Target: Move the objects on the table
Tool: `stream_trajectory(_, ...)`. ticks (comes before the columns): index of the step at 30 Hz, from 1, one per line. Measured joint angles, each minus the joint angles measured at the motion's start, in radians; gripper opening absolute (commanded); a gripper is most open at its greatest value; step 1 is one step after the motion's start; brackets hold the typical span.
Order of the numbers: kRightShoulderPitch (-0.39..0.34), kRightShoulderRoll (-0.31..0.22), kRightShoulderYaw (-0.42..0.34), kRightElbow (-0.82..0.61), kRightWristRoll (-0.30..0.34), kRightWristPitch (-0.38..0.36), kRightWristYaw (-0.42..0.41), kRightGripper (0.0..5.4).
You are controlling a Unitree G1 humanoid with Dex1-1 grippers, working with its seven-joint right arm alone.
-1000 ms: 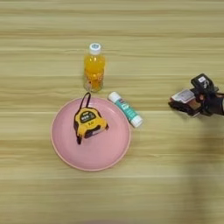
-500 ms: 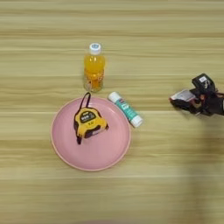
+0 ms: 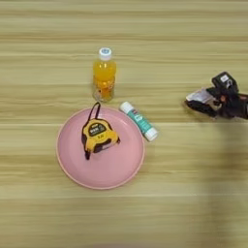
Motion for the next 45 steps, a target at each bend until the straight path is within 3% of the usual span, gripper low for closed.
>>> stream_trajectory(7, -0.021, 0.008, 0.011, -0.106, 0.021, -0.047, 0.112, 3.94)
stream_trajectory(13, 0.045, 0.066, 0.057, -0.352, 0.066, -0.057, 0.243, 3.94)
stream_trajectory(18, 0.196, 0.106, 0.112, -0.627, 0.091, 0.026, 0.33, 3.94)
stream_trajectory(22, 0.27, 0.125, 0.152, -0.804, 0.108, 0.089, 0.365, 3.94)
stream_trajectory(31, 0.306, 0.124, 0.229, -1.167, 0.142, 0.22, 0.401, 3.94)
stream_trajectory(39, 0.307, 0.119, 0.315, -1.211, 0.148, 0.268, 0.423, 3.94)
stream_trajectory(45, 0.306, 0.111, 0.352, -1.164, 0.142, 0.272, 0.431, 3.94)
